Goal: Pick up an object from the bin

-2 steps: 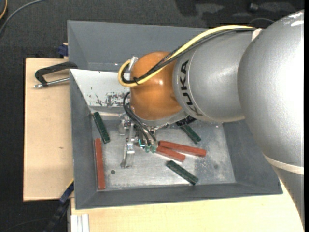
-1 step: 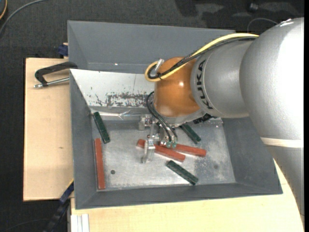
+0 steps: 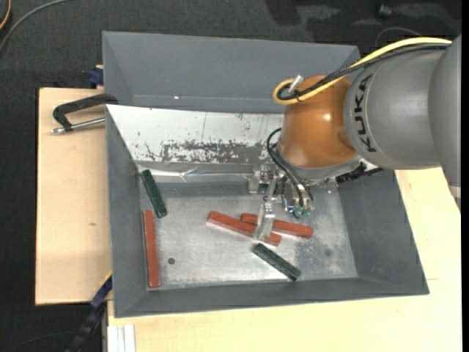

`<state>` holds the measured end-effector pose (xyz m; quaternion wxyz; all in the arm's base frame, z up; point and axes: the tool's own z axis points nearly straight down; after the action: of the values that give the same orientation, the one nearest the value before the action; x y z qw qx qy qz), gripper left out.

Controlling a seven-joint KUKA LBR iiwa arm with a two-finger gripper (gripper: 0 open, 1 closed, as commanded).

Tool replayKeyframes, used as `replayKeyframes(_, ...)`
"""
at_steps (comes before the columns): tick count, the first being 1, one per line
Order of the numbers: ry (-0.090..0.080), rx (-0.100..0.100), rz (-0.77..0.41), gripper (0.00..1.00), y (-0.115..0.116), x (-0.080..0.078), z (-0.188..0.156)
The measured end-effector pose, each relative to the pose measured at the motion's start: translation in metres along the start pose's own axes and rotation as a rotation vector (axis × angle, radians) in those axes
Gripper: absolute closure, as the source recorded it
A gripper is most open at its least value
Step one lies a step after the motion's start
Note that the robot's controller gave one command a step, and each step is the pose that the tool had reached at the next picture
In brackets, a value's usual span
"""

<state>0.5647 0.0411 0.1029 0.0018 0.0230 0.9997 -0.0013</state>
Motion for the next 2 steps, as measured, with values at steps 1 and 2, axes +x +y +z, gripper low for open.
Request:
replayKeyframes(1,0.004,-0.006,-0.025,0.0,0.038,0.015,-0.006)
replayKeyframes(2,0.008,-0.004,0.132,0.0,0.05,0.032,0.033)
